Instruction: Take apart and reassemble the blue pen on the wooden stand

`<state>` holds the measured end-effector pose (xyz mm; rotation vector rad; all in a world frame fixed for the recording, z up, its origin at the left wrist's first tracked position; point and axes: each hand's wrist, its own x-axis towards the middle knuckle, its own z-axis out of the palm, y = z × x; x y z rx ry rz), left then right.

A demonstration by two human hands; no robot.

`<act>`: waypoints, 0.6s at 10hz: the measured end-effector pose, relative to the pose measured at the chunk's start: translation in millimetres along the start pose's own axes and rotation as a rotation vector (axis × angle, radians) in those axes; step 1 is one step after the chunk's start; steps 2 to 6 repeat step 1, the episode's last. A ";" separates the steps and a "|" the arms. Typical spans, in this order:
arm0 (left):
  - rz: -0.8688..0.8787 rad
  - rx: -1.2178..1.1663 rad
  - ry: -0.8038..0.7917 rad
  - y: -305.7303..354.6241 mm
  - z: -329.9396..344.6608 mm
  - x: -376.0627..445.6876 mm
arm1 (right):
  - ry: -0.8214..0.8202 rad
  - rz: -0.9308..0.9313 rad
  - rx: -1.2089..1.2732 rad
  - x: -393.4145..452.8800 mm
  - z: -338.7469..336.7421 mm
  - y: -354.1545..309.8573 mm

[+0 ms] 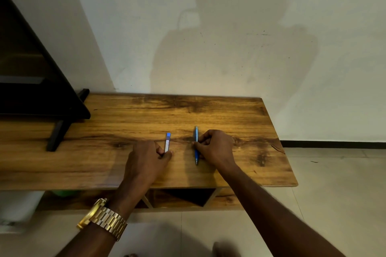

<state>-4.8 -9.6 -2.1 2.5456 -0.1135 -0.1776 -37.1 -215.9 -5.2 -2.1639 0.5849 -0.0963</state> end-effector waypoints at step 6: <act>0.093 0.048 0.025 -1.6 -8.8 2.7 | 0.049 -0.025 -0.078 1.0 -5.7 -2.2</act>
